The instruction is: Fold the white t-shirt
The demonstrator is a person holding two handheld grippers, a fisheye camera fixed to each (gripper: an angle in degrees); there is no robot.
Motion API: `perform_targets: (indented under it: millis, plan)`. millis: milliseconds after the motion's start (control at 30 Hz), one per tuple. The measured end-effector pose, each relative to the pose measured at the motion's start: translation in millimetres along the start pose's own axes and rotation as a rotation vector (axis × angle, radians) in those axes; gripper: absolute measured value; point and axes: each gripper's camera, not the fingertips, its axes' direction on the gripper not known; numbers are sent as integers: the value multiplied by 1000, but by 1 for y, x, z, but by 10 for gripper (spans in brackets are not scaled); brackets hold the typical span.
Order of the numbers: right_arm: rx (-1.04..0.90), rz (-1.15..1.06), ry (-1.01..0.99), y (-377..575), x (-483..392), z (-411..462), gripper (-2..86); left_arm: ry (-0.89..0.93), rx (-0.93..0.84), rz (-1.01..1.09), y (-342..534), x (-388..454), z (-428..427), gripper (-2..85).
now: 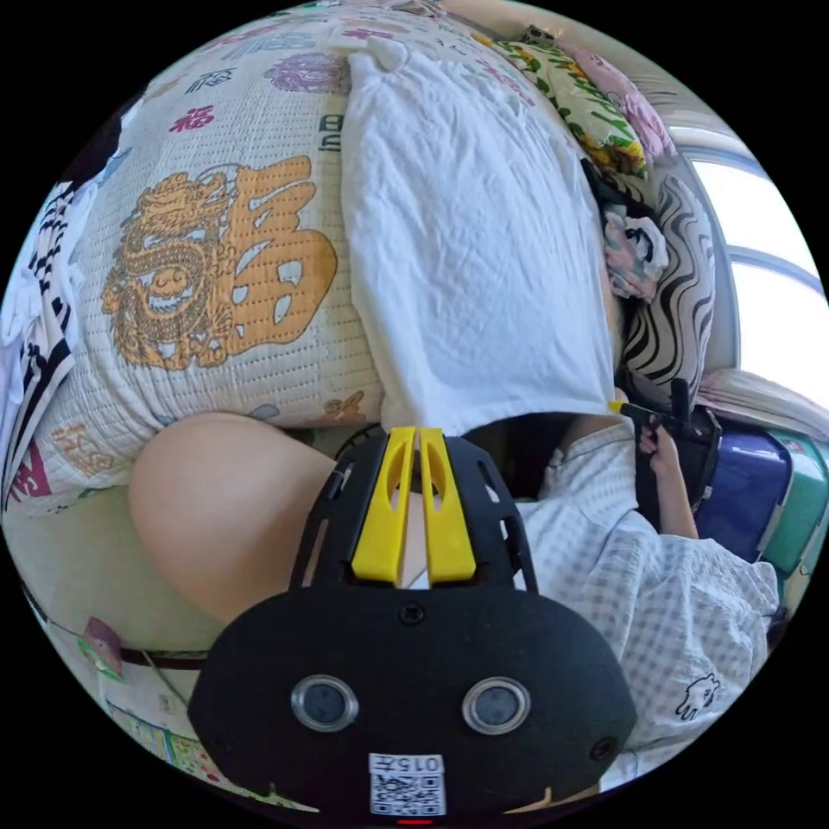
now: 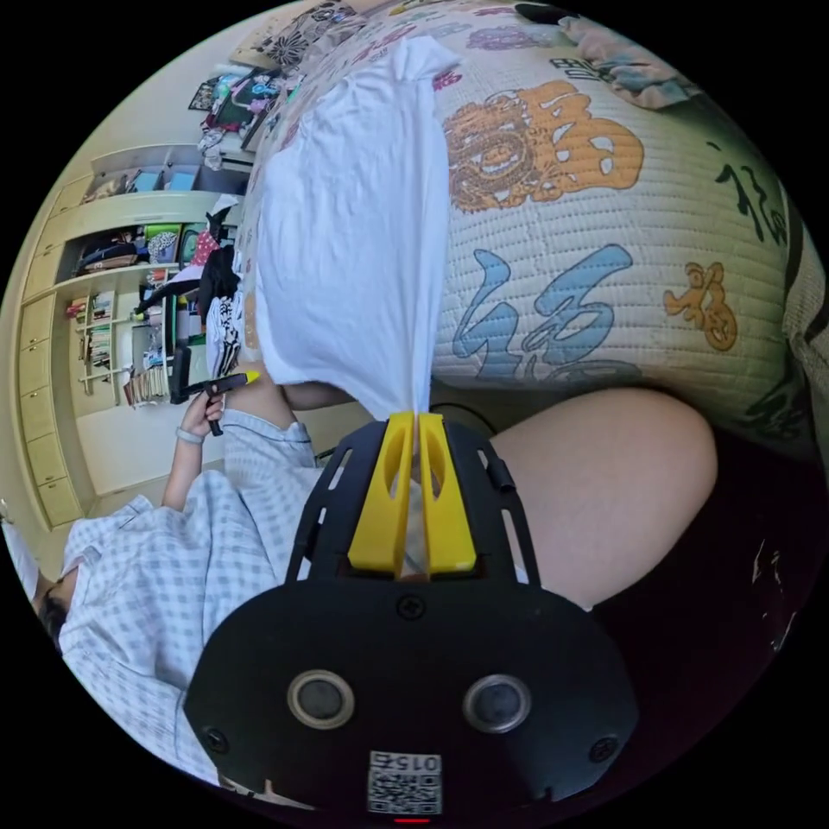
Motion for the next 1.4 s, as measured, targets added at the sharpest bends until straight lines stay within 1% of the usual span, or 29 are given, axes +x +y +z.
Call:
perform_targets:
  millis: [100, 167, 233, 300, 333, 400, 500, 667, 800, 867, 933, 1000, 1067, 1133, 1167, 1200, 1233, 1267, 1333, 1400]
  plan:
    - [-15, -21, -11, -2, 0, 3, 14, 10, -59, 15, 5, -3, 5, 22]
    - [11, -35, -33, -1, 1, -9, 28, 33, -21, 6, 12, -10, -5, 24]
    - [38, -29, -6, -1, 3, -23, 48, 66, 65, -6, 16, -20, -25, 22]
    - [83, -21, 32, -2, 4, -39, 53, 93, 210, -24, 12, -37, -62, 16]
    - [120, -23, 46, -5, 4, -51, 54, 93, 248, -29, 9, -41, -72, 14]
    - [170, -36, 39, -15, 2, -67, 54, 95, 393, -40, -12, -57, -110, 15]
    - [241, -61, 3, -47, -2, -88, 54, 48, 502, -43, -58, -70, -142, 40]
    - [315, -91, 16, -137, -5, -112, 53, 63, 548, -97, -157, -94, -155, 67]
    - [337, -47, -2, -199, 4, -122, 52, 108, 595, -180, -228, -120, -147, 77]
    - [346, -39, 15, -237, 11, -129, 62, 119, 577, -197, -252, -128, -138, 80]
    - [361, -31, 25, -265, 19, -135, 80, 136, 531, -205, -272, -135, -126, 71]
    - [362, -10, 10, -293, 29, -139, 100, 153, 492, -170, -288, -138, -115, 24]
    - [347, 54, 30, -325, 45, -140, 108, 146, 507, -143, -286, -138, -116, 9]
    - [306, 105, 31, -343, 58, -135, 90, 133, 613, -136, -267, -139, -127, 5]
    - [287, 136, 26, -349, 65, -135, 44, 111, 747, -137, -243, -139, -138, 4]
    - [291, 149, 35, -350, 68, -137, 21, 76, 874, -146, -215, -141, -145, 9]
    - [296, 159, 51, -348, 71, -140, 11, 59, 915, -156, -203, -143, -146, 11]
    - [280, 126, 17, -346, 75, -141, 4, 30, 938, -184, -186, -148, -143, 21]
    - [279, 129, 5, -337, 82, -144, 0, -11, 917, -219, -170, -158, -133, 44]
    - [332, 150, 22, -321, 90, -152, -1, -28, 888, -251, -156, -174, -121, 66]
